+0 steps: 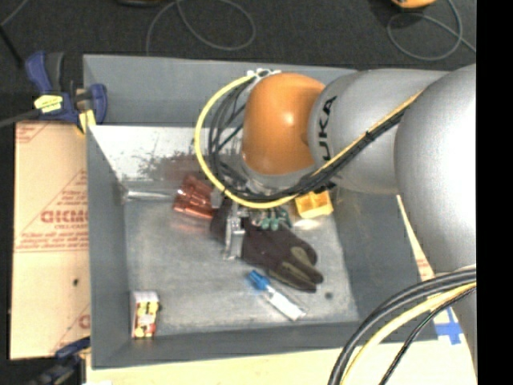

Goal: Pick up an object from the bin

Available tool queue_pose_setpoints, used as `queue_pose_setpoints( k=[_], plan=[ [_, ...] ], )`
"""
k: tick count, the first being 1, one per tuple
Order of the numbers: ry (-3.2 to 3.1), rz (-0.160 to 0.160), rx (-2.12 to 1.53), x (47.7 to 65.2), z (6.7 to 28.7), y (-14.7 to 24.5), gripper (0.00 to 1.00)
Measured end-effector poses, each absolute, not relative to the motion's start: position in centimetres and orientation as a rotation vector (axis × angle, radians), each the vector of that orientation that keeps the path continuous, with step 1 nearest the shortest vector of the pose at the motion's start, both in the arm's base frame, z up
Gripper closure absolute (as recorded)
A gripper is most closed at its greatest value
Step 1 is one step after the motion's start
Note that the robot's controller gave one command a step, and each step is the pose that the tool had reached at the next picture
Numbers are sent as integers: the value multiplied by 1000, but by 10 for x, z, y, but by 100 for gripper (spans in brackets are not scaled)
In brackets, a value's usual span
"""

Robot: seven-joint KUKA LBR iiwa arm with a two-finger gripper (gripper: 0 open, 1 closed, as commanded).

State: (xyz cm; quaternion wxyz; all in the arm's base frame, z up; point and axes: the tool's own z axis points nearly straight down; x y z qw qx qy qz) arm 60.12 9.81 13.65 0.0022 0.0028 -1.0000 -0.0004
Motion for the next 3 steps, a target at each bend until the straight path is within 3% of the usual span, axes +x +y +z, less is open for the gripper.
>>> queue_pose_setpoints(
  k=[2,3],
  plan=[
    [-3145,-4,-30,605,138,94,0],
    [-3148,-5,-56,627,124,91,0]
  ],
)
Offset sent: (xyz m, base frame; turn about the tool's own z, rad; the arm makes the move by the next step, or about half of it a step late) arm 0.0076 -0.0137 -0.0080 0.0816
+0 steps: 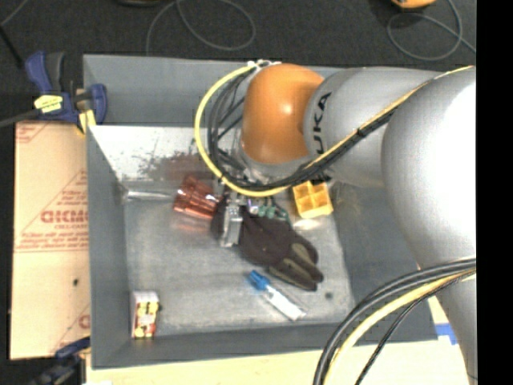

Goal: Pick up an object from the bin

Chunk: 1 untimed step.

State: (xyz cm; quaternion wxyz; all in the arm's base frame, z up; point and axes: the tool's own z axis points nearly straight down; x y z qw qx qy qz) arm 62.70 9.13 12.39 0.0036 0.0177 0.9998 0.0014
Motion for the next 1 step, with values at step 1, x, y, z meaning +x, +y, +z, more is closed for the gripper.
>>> queue_pose_setpoints(
  k=[1],
  plan=[
    [3129,2,-6,641,103,86,0]
  ],
)
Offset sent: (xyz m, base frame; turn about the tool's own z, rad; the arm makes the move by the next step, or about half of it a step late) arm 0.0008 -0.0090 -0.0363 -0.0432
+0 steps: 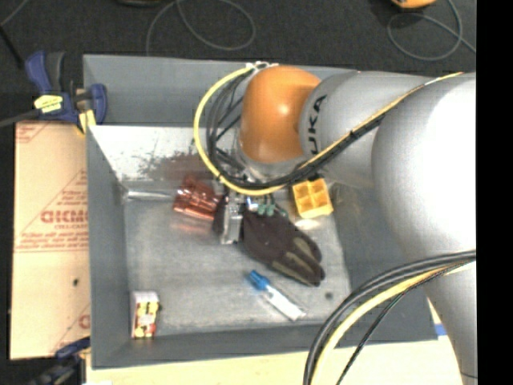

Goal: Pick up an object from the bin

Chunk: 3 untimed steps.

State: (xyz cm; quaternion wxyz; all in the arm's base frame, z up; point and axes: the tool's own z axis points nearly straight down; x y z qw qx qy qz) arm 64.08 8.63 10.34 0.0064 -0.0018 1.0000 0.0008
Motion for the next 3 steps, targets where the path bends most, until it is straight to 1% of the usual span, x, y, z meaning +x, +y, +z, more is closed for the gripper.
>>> queue_pose_setpoints(
  k=[1,2,3],
  plan=[
    [3122,6,-8,632,92,81,100],
    [3122,6,-7,632,92,81,100],
    [3112,4,-88,654,241,77,100]
  ],
)
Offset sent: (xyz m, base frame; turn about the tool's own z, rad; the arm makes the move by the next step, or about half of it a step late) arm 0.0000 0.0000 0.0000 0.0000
